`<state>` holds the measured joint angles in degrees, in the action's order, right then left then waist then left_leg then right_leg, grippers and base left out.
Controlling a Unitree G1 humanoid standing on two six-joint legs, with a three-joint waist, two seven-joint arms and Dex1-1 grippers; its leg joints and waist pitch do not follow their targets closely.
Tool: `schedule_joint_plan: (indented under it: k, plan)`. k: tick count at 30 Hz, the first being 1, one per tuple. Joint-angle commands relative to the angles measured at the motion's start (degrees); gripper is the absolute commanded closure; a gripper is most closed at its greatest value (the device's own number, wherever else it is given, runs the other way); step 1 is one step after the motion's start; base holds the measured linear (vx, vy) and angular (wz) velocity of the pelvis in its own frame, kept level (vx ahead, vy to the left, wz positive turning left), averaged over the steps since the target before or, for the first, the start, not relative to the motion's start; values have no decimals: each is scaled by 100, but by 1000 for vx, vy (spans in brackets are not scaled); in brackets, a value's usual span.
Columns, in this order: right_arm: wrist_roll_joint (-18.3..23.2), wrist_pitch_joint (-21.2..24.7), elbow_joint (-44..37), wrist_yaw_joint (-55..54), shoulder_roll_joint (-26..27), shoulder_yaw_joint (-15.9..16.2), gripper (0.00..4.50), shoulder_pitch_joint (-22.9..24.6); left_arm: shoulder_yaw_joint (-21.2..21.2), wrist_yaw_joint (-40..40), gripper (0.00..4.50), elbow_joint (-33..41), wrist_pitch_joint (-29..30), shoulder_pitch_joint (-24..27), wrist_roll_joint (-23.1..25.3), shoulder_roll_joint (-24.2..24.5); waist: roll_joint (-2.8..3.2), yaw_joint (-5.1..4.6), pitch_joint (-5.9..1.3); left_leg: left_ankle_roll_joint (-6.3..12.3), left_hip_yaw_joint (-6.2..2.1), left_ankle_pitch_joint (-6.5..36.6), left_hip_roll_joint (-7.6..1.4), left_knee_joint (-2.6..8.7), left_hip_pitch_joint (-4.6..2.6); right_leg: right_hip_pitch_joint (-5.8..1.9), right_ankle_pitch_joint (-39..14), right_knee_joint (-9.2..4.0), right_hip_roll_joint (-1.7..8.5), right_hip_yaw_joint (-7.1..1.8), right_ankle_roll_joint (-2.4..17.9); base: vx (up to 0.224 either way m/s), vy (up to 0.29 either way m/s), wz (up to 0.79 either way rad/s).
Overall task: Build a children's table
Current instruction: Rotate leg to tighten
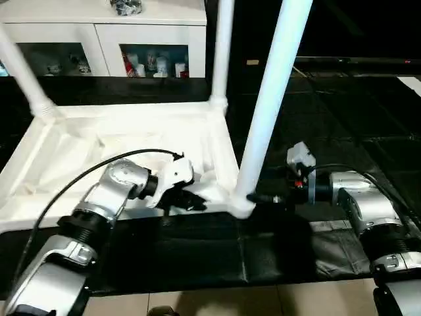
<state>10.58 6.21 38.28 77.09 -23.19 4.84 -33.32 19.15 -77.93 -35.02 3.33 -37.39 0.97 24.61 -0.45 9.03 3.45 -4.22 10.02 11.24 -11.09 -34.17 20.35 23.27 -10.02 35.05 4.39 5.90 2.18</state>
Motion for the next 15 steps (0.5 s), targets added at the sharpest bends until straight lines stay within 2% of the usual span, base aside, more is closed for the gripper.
schedule_joint_plan:
  k: [1, 3, 6, 9, 11, 14, 15]
  plan:
    - [71, -53, -133, 186, -75, 22, 41, -27, 192, -292, 450, 200, -238, -46, 38, -15, 20, -26, -431, 344, -52, 800, -282, 373, -44, -342, -1164, -387, 486, -346, 1249, 0, 0, 0]
    - [124, 26, -163, 377, -48, 73, 41, -26, 250, -355, 450, 179, -384, -39, 97, 37, 8, -9, -438, 357, -57, 759, -279, 369, -33, -349, -1139, -380, 488, -346, 1234, 0, 0, 0]
    - [127, 62, -173, 548, 5, 158, 75, -17, 299, -365, 450, 145, -487, -44, 143, 67, 4, 5, -441, 380, -56, 696, -277, 365, -28, -345, -1091, -372, 481, -340, 1215, 0, 0, 0]
    - [135, 64, -112, 627, 49, 207, 87, -30, 320, -346, 450, 91, -564, -66, 162, 55, 2, 15, -437, 351, -56, 717, -274, 369, -24, -345, -1180, -380, 485, -342, 1185, 0, 0, 0]
    - [159, 79, -61, 685, 84, 251, 120, -40, 325, -319, 450, 67, -602, -77, 188, 31, 13, 24, -438, 322, -62, 753, -285, 376, -32, -338, -1249, -388, 491, -340, 1165, 0, 0, 0]
    - [169, 92, -33, 728, 115, 267, 130, -45, 337, -291, 450, 39, -644, -85, 195, 23, 8, 34, -441, 306, -63, 723, -283, 374, -28, -339, -1210, -378, 492, -342, 1159, 0, 0, 0]
    - [171, 90, -26, 730, 123, 270, 151, -48, 340, -289, 450, 29, -659, -87, 195, 23, 8, 36, -443, 308, -62, 720, -282, 373, -29, -337, -1202, -378, 490, -343, 1159, 0, 0, 0]
